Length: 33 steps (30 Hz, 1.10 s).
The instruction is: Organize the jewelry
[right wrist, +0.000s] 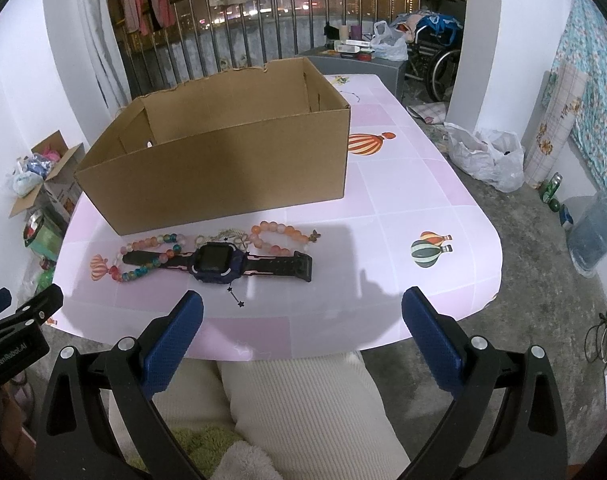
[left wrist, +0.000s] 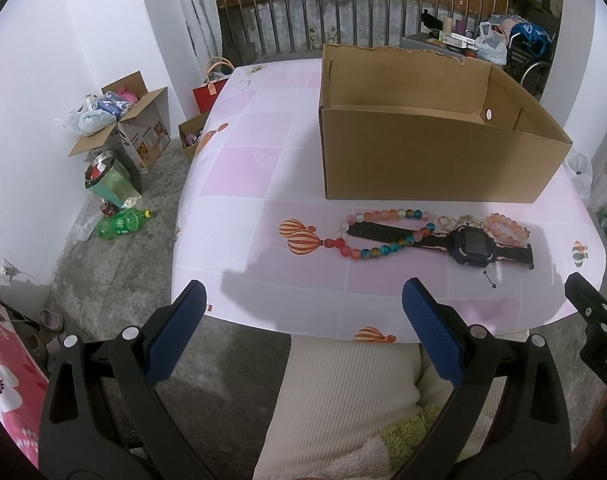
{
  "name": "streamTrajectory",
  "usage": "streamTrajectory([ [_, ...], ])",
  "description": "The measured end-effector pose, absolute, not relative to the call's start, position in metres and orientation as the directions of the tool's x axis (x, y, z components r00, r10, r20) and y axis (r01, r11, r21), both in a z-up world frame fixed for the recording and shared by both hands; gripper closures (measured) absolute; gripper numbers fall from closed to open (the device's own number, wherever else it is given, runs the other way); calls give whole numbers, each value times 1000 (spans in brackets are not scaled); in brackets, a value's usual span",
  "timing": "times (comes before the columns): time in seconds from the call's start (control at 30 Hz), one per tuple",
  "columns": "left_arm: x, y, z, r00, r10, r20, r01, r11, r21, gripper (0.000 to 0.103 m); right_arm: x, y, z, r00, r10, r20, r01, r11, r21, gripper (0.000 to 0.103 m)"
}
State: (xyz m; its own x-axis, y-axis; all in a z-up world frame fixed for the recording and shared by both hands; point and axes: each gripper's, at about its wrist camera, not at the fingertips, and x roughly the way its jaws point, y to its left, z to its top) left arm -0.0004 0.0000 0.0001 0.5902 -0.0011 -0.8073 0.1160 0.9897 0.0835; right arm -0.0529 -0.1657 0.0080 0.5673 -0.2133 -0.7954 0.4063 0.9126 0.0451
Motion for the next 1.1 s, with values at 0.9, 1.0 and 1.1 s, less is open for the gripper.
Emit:
streamTrajectory([
  [0.9,26,10,-6,620,-156,-769,210,977,-29,8,0,-160,-13,584,-149,-798,291,956,35,6],
  [1.0,25,18,-7,618,-257,-743,241,962,-132,8,10,-151,-6,657,-94,-748,204,977,57,6],
  [1.1,27,23,-9,591,-359,-722,281,931,-233,8,22,-138,-3,697,-71,-714,135,990,33,6],
])
